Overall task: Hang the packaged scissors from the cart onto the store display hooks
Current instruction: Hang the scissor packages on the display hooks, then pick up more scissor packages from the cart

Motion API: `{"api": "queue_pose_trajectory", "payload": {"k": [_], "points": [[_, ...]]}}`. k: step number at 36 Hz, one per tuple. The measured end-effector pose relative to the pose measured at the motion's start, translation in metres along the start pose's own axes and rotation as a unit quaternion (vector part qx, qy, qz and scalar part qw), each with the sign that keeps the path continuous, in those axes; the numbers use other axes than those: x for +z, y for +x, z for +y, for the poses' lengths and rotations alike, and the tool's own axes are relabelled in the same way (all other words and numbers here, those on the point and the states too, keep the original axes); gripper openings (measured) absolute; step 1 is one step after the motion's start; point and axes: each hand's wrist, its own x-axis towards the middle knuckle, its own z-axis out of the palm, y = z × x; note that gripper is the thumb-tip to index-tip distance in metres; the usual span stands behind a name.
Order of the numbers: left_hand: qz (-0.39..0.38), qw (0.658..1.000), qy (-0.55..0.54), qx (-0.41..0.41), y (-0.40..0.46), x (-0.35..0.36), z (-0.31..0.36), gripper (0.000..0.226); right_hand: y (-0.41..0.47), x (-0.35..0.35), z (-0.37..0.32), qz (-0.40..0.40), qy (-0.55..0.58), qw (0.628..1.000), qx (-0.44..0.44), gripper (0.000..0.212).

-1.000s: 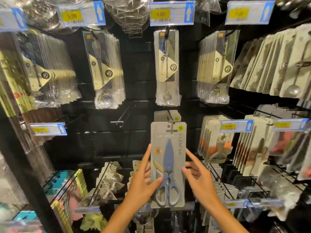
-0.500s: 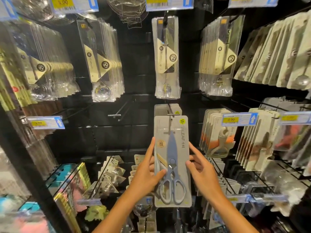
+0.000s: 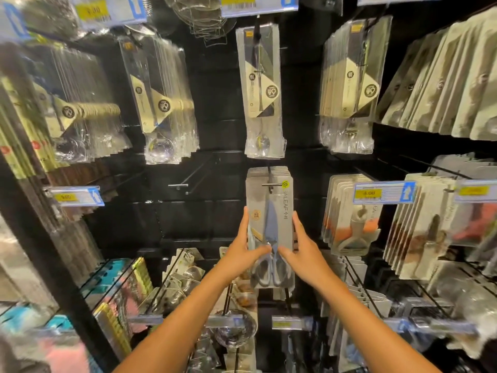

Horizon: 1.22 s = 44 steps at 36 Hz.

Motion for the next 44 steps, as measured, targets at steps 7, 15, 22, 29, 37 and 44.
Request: {"api": "queue_pose_trajectory", "payload": {"k": [7, 15, 22, 29, 37, 44], "points": [[0.013, 0.997, 0.067, -0.019, -0.002, 0.001, 0.004, 0.102, 0.007, -0.001, 0.019, -0.014, -0.074, 0.996, 0.056, 0.102], [0.044, 0.956, 0.29, -0.019, -0.058, -0.022, -0.036, 0.084, -0.038, 0.005, 0.043, -0.049, -0.139, 0.989, -0.007, 0.069], [0.059, 0.9, 0.432, -0.009, -0.148, -0.049, -0.066, 0.074, -0.06, 0.053, 0.033, -0.166, -0.135, 0.967, -0.139, 0.056], [0.072, 0.859, 0.484, -0.153, -0.272, -0.086, -0.101, 0.068, -0.089, 0.164, 0.032, -0.309, -0.102, 0.912, -0.249, 0.057], [0.123, 0.818, 0.441, -0.349, -0.436, -0.119, -0.154, 0.068, -0.145, 0.271, -0.039, -0.424, -0.078, 0.844, -0.319, 0.069], [0.205, 0.765, 0.399, -0.462, -0.556, -0.145, -0.16, 0.1, -0.193, 0.378, -0.097, -0.51, -0.188, 0.761, -0.353, 0.064]]}}
